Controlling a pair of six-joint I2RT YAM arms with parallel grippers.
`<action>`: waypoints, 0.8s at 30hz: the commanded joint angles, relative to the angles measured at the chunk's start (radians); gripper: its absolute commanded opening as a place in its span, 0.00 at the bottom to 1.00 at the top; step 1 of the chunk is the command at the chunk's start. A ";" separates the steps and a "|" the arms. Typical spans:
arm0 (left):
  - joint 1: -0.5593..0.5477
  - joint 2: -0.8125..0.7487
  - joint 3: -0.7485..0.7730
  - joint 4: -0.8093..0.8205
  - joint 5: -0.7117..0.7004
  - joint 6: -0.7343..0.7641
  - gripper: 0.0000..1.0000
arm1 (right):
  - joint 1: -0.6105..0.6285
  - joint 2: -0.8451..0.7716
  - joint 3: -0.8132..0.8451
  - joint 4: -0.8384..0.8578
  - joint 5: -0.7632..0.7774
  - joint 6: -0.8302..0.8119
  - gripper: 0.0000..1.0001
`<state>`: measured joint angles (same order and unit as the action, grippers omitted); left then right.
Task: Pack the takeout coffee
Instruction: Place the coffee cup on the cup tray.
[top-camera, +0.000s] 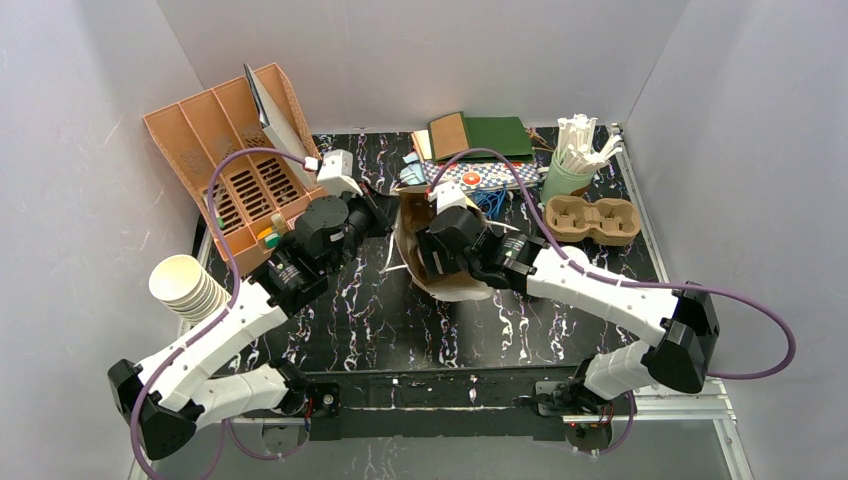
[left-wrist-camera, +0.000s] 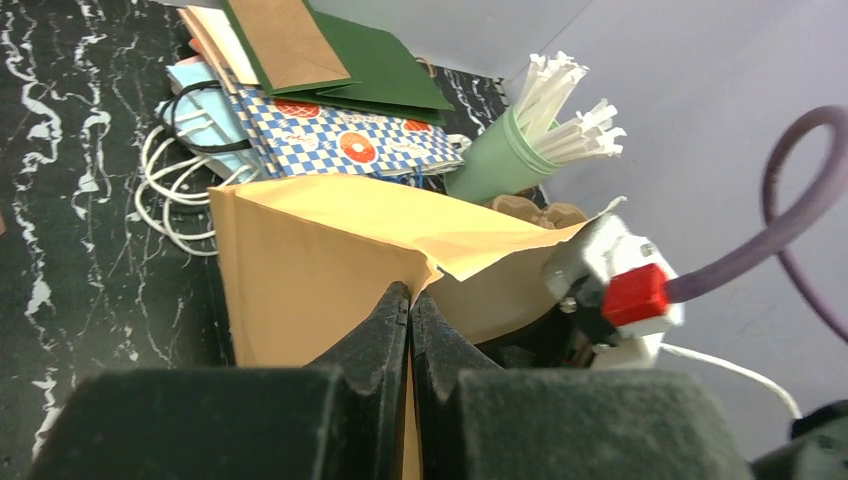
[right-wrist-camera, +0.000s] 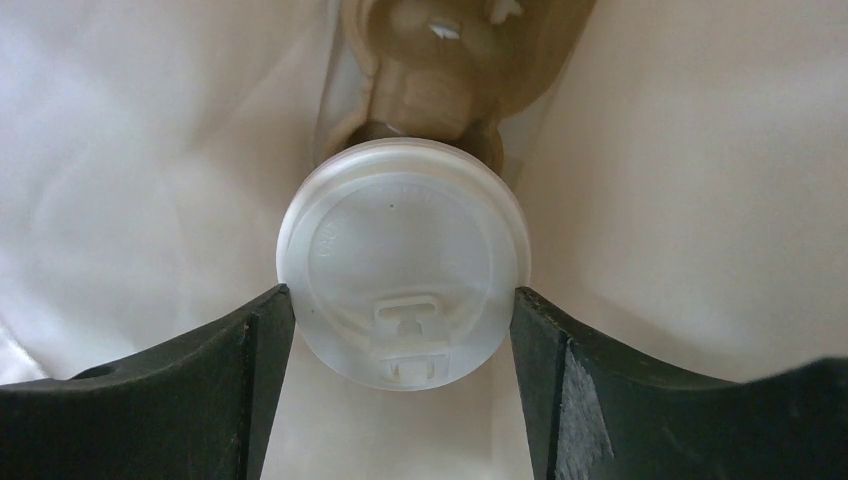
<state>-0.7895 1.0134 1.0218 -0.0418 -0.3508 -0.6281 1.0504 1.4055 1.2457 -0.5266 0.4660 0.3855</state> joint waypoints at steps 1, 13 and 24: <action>-0.007 -0.022 -0.015 0.094 0.044 -0.003 0.00 | 0.002 -0.027 -0.076 0.110 0.043 -0.021 0.37; -0.014 -0.054 -0.041 -0.007 0.271 0.065 0.00 | 0.001 -0.120 -0.298 0.458 0.080 -0.090 0.37; -0.017 -0.075 -0.061 -0.092 0.351 0.075 0.00 | 0.000 -0.109 -0.348 0.489 0.013 -0.092 0.38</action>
<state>-0.7975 0.9756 0.9745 -0.0689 -0.0441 -0.5747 1.0515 1.3014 0.8879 -0.0959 0.4927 0.3027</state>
